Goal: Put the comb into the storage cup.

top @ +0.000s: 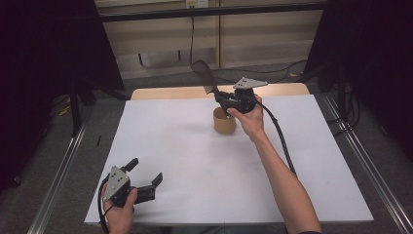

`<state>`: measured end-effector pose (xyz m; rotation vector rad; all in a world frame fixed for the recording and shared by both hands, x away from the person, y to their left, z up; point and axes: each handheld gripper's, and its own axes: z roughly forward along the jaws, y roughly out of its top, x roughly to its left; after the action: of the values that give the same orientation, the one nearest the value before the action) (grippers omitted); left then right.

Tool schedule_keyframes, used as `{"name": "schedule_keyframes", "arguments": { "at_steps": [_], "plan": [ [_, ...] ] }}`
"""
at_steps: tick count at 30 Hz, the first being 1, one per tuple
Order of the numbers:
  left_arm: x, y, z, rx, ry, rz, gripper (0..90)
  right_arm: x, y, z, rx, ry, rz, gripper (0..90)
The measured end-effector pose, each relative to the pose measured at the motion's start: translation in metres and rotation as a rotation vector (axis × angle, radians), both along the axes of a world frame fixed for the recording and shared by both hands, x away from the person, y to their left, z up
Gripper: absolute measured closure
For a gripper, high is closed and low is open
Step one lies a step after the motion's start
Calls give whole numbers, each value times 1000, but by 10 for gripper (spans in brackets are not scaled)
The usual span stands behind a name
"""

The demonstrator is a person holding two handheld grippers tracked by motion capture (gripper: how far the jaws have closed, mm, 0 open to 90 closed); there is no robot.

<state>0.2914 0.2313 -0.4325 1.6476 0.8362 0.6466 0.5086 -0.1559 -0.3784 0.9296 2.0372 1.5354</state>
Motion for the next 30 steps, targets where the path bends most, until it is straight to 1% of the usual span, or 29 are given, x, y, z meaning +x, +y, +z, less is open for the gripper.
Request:
{"name": "schedule_keyframes", "arguments": {
  "at_steps": [3,7,9,11,19,21,23,24,27,30],
  "plan": [
    [0,0,0,1,-1,3,27,3,1,-3,5,0,5,733],
    [0,0,0,-2,2,-1,27,4,3,-9,-13,0,6,733],
    [0,0,0,-2,3,-1,26,4,3,-10,-14,3,6,733],
    [0,1,0,2,2,-2,26,4,1,-12,-10,8,2,733],
    [0,1,0,-2,3,-2,26,2,3,-17,-28,12,2,733],
    [0,1,0,1,3,0,27,2,3,-19,-25,21,8,733],
    [0,1,0,1,2,-1,26,1,3,-20,-31,21,10,733],
    [0,0,0,6,2,-2,27,0,2,-24,-40,23,9,733],
    [1,0,0,9,2,-3,27,-2,0,-25,-33,22,8,733],
    [0,0,0,6,4,-3,26,-3,-1,-25,-41,28,7,733]
  ]
}}
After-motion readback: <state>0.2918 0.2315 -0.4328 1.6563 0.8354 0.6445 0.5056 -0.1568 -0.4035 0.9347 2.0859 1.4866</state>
